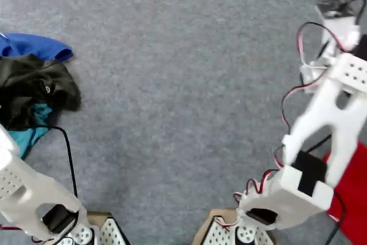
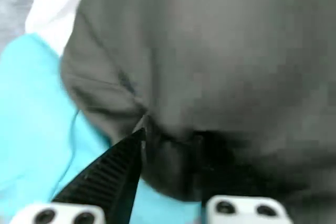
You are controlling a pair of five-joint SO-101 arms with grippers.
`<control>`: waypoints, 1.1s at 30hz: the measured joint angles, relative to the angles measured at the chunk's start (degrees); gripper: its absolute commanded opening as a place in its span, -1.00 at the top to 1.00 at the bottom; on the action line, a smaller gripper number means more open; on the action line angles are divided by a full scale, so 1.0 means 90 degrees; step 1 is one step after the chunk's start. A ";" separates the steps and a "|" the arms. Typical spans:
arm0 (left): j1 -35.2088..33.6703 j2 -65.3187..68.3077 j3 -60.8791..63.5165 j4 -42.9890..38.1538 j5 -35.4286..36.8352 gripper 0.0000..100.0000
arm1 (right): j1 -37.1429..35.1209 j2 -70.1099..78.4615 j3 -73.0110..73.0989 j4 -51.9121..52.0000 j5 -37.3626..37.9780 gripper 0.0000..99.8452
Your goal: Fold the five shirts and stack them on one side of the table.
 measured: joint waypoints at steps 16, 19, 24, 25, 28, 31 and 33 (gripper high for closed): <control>0.1426 0.0029 -0.3614 0.2716 0.1182 0.96 | -0.0234 0.0000 0.0020 0.0000 -0.0098 0.95; 0.1944 0.0029 -0.4425 0.3243 0.1338 0.96 | -0.0234 0.0000 0.0020 0.0000 -0.0098 0.95; 0.2755 0.0029 -0.4698 0.3360 0.1582 0.96 | -0.0234 0.0000 0.0020 0.0000 -0.0098 0.95; 0.2930 -0.0010 -0.4679 0.3360 0.1631 0.96 | -0.0234 0.0000 0.0020 0.0000 -0.0098 0.95; 0.3673 -0.0342 -0.4386 0.3360 0.1797 0.96 | -0.0234 0.0000 0.0020 0.0000 -0.0098 0.95; 0.4620 -0.0713 -0.3839 0.3360 0.1895 0.96 | -0.0244 0.0000 0.0020 0.0000 -0.0098 0.95; 0.5236 -0.0850 -0.3477 0.3360 0.1915 0.96 | -0.0244 0.0000 0.0039 0.0000 -0.0098 0.95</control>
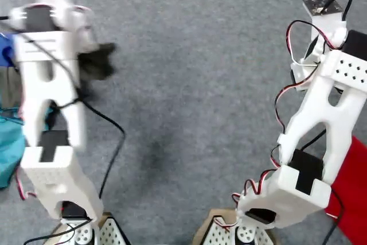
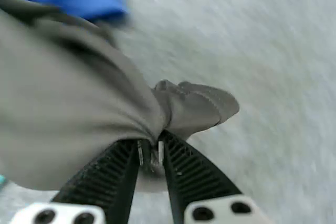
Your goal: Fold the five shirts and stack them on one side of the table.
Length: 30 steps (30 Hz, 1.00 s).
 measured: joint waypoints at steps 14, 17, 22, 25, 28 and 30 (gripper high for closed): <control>-0.1026 -0.0195 0.0303 0.0010 -0.0244 0.89 | 0.0000 0.0000 0.0000 0.0000 0.0000 0.95; -0.1289 -0.0195 0.0313 0.0010 -0.0518 0.63 | -0.0068 0.0000 0.0000 0.0000 0.0000 0.95; -0.1670 -0.0195 0.0313 0.0010 -0.0410 0.51 | -0.0283 0.0000 0.0137 0.0000 0.0000 0.95; -0.2110 -0.0195 0.0322 0.0010 -0.0459 0.51 | -0.0342 0.0000 0.0313 0.0000 0.0000 0.95; -0.2637 -0.0195 0.0518 0.0010 -0.0606 0.51 | -0.0332 0.0000 0.0479 0.0000 0.0000 0.95; -0.2921 -0.0195 0.0733 0.0000 -0.0694 0.51 | -0.0332 0.0000 0.0518 0.0000 0.0000 0.95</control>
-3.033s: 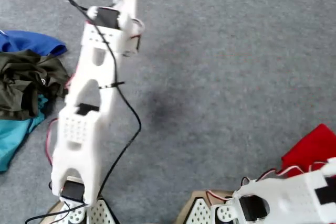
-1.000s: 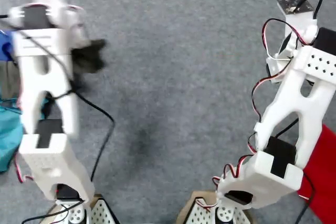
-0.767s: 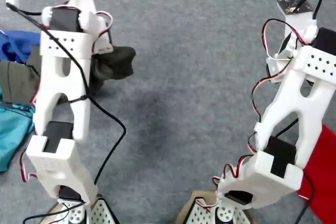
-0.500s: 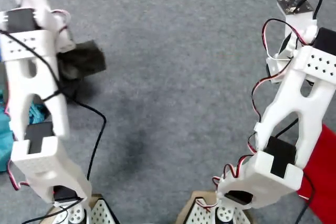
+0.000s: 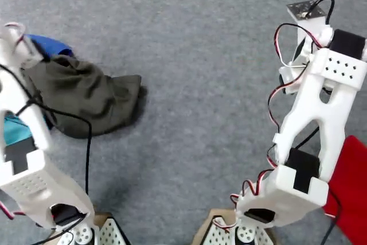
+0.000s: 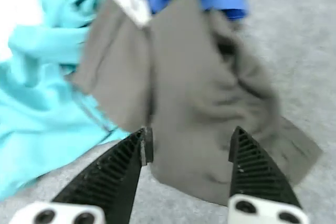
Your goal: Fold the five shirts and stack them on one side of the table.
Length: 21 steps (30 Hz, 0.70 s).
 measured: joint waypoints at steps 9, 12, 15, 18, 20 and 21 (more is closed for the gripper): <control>-0.0840 0.0615 0.1651 -0.2139 -0.0059 0.51 | 0.0000 0.0000 0.0000 0.0000 0.0000 0.95; -0.0811 0.1094 0.1973 -0.3038 -0.0059 0.59 | -0.0059 0.0000 0.0000 0.0000 0.0000 0.95; -0.0752 0.1651 0.2012 -0.3761 0.0147 0.80 | -0.0225 0.0000 0.0000 0.0000 0.0000 0.95; -0.0625 0.1817 0.2002 -0.3956 0.0596 0.97 | -0.0410 0.0000 0.0000 0.0000 0.0000 0.95; -0.0527 0.1827 0.1885 -0.3878 0.0811 0.95 | -0.0508 0.0000 0.0000 0.0000 0.0000 0.95; -0.0479 0.1827 0.1778 -0.3741 0.0860 0.96 | -0.0547 0.0000 0.0000 0.0000 0.0000 0.95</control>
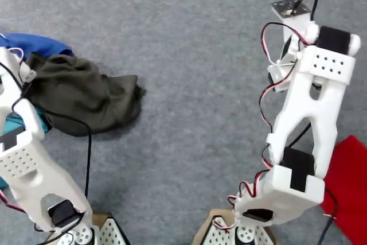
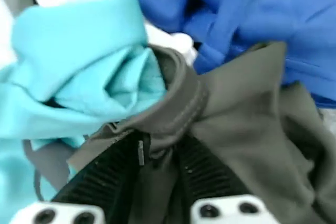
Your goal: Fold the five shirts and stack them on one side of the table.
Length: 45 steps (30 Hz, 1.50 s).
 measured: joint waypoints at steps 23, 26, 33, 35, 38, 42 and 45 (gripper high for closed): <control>0.1289 0.0098 -0.3624 0.2901 0.0059 0.96 | -0.0059 0.0000 0.0000 0.0000 -0.0156 0.95; 0.0264 0.0107 -0.3673 0.2256 0.0078 0.96 | -0.0059 0.0000 0.0000 0.0000 -0.0156 0.95; -0.1924 0.0147 -0.4894 0.1446 0.0078 0.86 | -0.0059 0.0000 0.0020 0.0000 -0.0156 0.95; -0.1954 0.0147 -0.4952 0.1436 0.0078 0.68 | -0.0059 0.0000 0.0020 0.0000 -0.0156 0.95; -0.1729 0.0147 -0.4864 0.1592 0.0078 0.45 | -0.0059 0.0000 0.0020 0.0000 -0.0156 0.95; -0.1074 0.0156 -0.4659 0.2286 0.0059 0.48 | -0.0059 0.0000 0.0020 0.0000 -0.0156 0.95; -0.0479 0.0147 -0.4659 0.2716 0.0059 0.52 | -0.0059 0.0000 0.0020 0.0000 -0.0156 0.95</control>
